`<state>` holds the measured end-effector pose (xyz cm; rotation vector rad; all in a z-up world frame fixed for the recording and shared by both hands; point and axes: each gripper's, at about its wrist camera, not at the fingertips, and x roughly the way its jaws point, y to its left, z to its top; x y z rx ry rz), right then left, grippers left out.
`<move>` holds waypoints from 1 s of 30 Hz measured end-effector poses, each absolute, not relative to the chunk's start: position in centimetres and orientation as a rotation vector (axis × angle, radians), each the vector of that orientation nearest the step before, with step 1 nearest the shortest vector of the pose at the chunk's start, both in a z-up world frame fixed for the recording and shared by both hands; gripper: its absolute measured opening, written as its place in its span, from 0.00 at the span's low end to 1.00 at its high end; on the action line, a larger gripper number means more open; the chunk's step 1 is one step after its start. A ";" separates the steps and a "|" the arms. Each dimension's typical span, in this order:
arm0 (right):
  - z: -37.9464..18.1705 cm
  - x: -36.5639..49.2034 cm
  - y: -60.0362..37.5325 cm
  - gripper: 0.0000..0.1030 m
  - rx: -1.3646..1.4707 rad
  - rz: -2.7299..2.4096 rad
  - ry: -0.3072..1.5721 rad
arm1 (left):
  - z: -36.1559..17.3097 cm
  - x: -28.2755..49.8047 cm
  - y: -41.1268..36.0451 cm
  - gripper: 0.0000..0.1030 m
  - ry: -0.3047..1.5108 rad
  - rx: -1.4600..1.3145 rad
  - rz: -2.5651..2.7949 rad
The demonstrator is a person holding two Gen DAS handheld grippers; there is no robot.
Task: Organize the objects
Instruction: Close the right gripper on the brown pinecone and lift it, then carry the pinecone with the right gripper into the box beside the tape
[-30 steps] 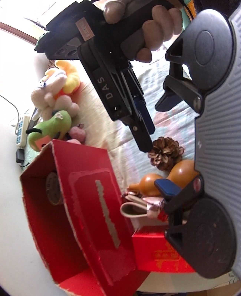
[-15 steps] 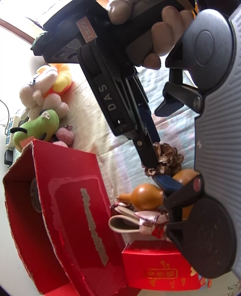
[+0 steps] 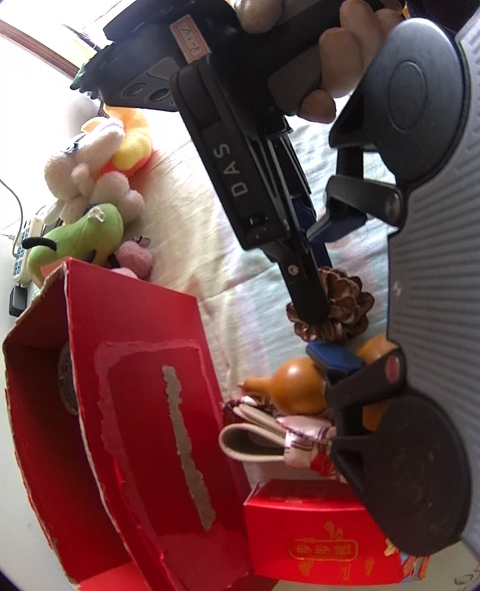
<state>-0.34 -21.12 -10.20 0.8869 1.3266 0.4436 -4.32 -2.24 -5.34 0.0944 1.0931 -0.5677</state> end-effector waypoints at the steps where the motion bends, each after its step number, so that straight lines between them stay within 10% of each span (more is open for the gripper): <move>1: -10.1 -0.5 -21.4 0.45 0.882 0.434 1.322 | -5.3 -4.2 -2.3 0.51 1.093 0.091 -0.574; 30: 5.2 4.9 -20.4 0.45 0.572 0.269 0.899 | 6.0 4.0 -1.5 0.49 0.745 -0.030 -0.814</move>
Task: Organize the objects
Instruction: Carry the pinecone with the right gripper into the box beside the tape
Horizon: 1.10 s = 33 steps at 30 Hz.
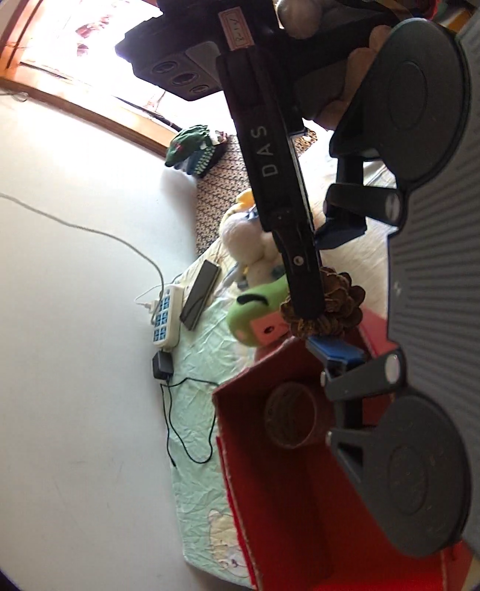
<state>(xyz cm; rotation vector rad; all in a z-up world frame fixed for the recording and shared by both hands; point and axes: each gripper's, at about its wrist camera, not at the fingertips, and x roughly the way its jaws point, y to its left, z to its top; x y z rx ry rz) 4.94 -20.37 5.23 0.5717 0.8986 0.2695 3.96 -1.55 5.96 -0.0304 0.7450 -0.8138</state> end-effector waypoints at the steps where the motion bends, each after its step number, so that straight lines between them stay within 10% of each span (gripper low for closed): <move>1: 5.2 5.8 -19.9 0.45 0.549 0.265 0.911 | 5.7 4.7 -1.1 0.49 0.754 -0.051 -0.813; 33: -2.2 18.6 -5.9 0.47 -0.457 0.315 1.469 | -2.4 12.9 2.3 0.51 1.047 -0.162 -0.772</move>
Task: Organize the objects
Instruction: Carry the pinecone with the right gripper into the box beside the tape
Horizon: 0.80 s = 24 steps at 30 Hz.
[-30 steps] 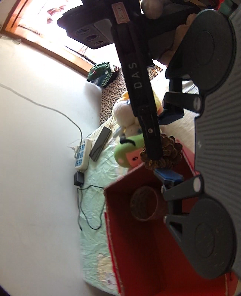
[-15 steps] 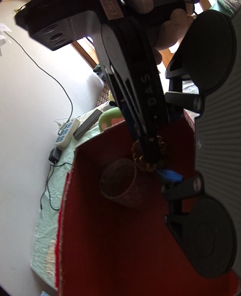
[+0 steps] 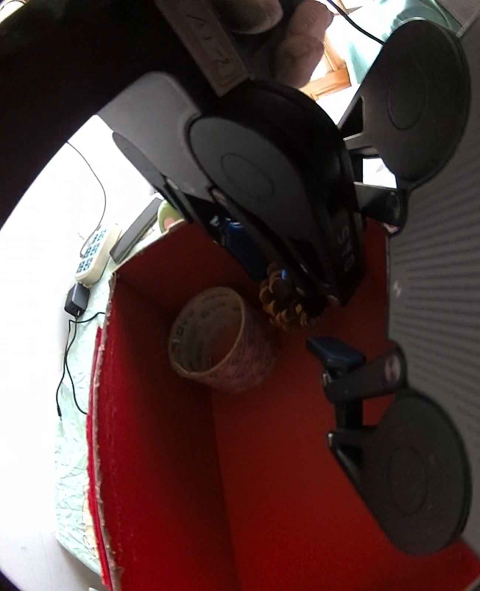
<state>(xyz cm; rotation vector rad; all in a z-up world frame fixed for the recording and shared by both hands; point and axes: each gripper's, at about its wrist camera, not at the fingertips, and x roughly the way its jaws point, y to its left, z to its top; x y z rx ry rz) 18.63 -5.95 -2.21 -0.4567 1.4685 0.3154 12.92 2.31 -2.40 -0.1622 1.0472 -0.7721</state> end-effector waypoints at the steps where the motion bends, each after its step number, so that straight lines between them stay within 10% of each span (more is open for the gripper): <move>1: -2.3 18.7 -5.9 0.46 -0.458 0.312 1.467 | -2.4 13.0 2.3 0.51 1.052 -0.161 -0.772; 24: -1.7 15.1 -9.2 0.40 -0.237 0.243 1.308 | -1.6 12.7 1.8 0.52 1.023 -0.005 -0.643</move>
